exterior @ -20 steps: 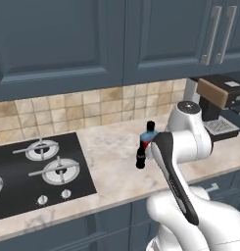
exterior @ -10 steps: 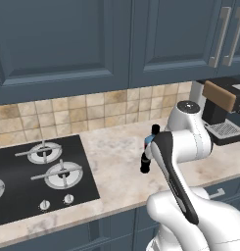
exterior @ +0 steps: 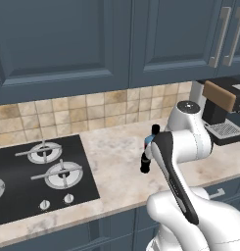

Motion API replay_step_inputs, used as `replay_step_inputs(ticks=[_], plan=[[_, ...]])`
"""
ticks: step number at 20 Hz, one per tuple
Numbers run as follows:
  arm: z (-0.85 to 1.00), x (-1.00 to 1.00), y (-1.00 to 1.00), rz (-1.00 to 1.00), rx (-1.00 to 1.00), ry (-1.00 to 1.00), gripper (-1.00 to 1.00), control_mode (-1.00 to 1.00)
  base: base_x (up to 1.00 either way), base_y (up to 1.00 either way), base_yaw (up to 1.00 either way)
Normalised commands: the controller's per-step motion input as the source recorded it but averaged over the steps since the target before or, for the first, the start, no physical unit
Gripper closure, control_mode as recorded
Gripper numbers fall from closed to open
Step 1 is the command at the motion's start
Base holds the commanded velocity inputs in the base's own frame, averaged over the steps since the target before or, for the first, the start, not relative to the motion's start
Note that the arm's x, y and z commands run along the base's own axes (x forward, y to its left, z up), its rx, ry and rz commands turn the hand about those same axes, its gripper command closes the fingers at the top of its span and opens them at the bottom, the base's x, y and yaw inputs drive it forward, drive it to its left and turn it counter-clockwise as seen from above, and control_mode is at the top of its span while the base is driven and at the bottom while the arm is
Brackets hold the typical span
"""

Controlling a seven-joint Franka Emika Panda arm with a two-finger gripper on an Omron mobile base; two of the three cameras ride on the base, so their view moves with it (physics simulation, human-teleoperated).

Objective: Move the drinks to the dining counter.

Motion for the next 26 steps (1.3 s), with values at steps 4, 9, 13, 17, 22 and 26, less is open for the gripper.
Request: replay_step_inputs(ticks=[4, 9, 13, 17, 22, 26], plan=[[0.0, 0.0, 0.0, 0.0, 0.0, 0.0, -1.0, 1.0, 0.0, 0.0, 0.0], [0.0, 0.0, 0.0, 0.0, 0.0, 0.0, -1.0, 1.0, 0.0, 0.0, 0.0], [-0.01, 0.0, 0.0, 0.04, 0.01, -0.03, -1.0, -1.0, 0.0, 0.0, 0.0], [0.0, 0.08, 0.04, 0.17, 0.03, -0.02, -1.0, -1.0, 0.0, 0.0, 0.0], [0.0, 0.24, 0.08, 0.18, 0.02, 0.06, -1.0, -1.0, 0.0, 0.0, 0.0], [-0.11, 0.56, 0.23, 0.07, -0.02, 0.08, -1.0, -1.0, 0.0, 0.0, 0.0]])
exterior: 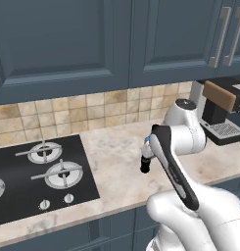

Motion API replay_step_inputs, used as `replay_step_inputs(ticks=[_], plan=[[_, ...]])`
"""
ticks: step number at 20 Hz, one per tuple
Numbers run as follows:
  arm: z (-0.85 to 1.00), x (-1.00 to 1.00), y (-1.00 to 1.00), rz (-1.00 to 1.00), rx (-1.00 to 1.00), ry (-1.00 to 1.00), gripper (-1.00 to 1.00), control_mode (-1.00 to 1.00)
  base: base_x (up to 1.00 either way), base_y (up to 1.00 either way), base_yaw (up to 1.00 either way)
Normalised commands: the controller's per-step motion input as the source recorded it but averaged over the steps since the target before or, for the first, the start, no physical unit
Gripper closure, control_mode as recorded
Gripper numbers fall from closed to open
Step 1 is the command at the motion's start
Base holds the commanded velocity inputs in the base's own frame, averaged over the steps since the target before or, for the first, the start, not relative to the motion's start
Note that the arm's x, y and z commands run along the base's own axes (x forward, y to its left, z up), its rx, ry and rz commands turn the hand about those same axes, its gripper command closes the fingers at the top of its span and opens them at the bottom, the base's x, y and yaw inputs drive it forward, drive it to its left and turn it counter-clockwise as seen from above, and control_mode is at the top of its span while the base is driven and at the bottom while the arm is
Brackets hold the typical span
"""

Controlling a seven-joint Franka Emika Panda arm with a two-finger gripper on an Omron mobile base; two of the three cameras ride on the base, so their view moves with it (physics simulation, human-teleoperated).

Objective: Move the drinks to the dining counter.

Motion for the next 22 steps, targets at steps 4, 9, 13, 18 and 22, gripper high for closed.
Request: replay_step_inputs(ticks=[4, 9, 13, 18, 22], plan=[[-0.31, 0.59, 0.13, -0.08, -0.06, 0.0, -1.0, -1.0, 0.0, 0.0, 0.0], [-0.34, 0.37, 0.0, -0.2, -0.03, 0.01, -1.0, -1.0, 0.0, 0.0, 0.0], [-0.26, 0.07, -0.03, -0.3, 0.0, 0.0, -1.0, -1.0, 0.0, 0.0, 0.0], [-0.22, 0.0, -0.01, -0.22, 0.0, 0.01, -1.0, -1.0, 0.0, 0.0, 0.0], [-0.22, 0.25, -0.01, -0.01, 0.0, 0.1, -1.0, -1.0, 0.0, 0.0, 0.0]])
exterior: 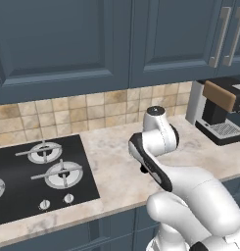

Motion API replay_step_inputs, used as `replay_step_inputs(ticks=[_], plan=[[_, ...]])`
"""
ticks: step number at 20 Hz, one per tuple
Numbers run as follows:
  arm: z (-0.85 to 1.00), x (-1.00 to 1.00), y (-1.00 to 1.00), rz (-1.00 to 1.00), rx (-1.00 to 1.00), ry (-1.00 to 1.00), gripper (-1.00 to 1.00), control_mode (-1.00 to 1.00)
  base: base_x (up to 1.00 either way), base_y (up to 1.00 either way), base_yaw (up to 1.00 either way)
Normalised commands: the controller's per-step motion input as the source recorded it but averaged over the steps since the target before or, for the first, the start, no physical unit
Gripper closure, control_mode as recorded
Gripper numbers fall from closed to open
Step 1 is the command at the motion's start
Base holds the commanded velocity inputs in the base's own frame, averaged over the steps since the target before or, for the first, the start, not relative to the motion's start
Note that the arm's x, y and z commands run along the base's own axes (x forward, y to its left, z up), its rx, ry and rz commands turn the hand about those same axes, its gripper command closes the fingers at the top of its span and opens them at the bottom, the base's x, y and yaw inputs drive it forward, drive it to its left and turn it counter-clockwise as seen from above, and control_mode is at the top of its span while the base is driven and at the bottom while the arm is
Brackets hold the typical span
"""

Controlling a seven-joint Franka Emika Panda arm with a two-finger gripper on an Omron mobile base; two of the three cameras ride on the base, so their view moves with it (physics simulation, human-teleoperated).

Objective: Move the drinks to the dining counter.

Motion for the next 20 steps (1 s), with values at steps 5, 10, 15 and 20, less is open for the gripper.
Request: replay_step_inputs(ticks=[5, 10, 15, 20], plan=[[-0.07, 0.18, -0.01, 0.0, 0.0, 0.12, -1.0, -1.0, 0.0, 0.0, 0.0], [-0.08, 0.16, 0.0, 0.02, 0.0, 0.05, -1.0, -1.0, 0.0, 0.0, 0.0], [-0.17, 0.2, 0.0, 0.0, 0.02, 0.0, -1.0, -1.0, 0.0, 0.0, 0.0], [-0.46, 0.02, 0.0, 0.0, 0.03, -0.05, -1.0, -1.0, 0.0, 0.0, 0.0]])
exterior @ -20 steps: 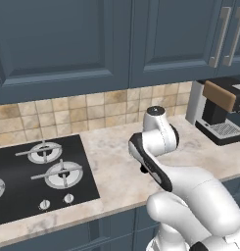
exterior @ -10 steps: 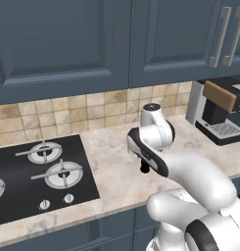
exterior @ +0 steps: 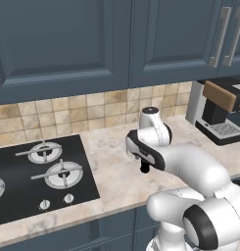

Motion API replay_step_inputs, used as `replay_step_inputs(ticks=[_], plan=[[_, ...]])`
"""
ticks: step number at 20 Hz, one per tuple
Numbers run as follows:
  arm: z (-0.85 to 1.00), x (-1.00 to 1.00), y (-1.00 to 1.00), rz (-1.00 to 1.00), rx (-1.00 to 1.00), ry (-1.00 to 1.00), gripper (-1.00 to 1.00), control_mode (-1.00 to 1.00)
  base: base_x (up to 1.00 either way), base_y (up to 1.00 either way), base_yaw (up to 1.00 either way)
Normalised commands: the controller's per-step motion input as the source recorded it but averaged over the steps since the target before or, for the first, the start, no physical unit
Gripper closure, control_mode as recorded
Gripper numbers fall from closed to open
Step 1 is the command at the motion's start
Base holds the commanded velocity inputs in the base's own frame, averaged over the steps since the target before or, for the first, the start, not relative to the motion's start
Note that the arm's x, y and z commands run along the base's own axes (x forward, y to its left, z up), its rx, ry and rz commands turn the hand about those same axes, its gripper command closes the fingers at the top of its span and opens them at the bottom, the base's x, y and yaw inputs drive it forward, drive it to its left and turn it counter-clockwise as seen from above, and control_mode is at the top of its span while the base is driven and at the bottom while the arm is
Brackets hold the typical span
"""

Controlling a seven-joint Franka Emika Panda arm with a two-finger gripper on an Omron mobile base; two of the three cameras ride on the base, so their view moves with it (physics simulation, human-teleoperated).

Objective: Move the drinks to the dining counter.

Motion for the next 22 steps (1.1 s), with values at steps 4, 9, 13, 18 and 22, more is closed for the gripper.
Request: replay_step_inputs(ticks=[4, 9, 13, 18, 22], plan=[[-0.3, 0.05, 0.0, 0.0, 0.02, -0.04, -1.0, -1.0, 0.0, 0.0, 0.0], [-0.01, 0.06, 0.0, 0.0, 0.0, -0.02, -1.0, -1.0, 0.0, 0.0, 0.0], [0.0, 0.06, -0.02, 0.0, 0.0, -0.02, -1.0, -1.0, 0.0, 0.0, 0.0], [0.0, 0.2, -0.12, 0.0, 0.0, 0.0, -1.0, -1.0, 0.0, 0.0, 0.0], [0.0, 0.0, 0.0, 0.0, 0.0, 0.0, -1.0, -1.0, 0.0, 0.0, 0.0]])
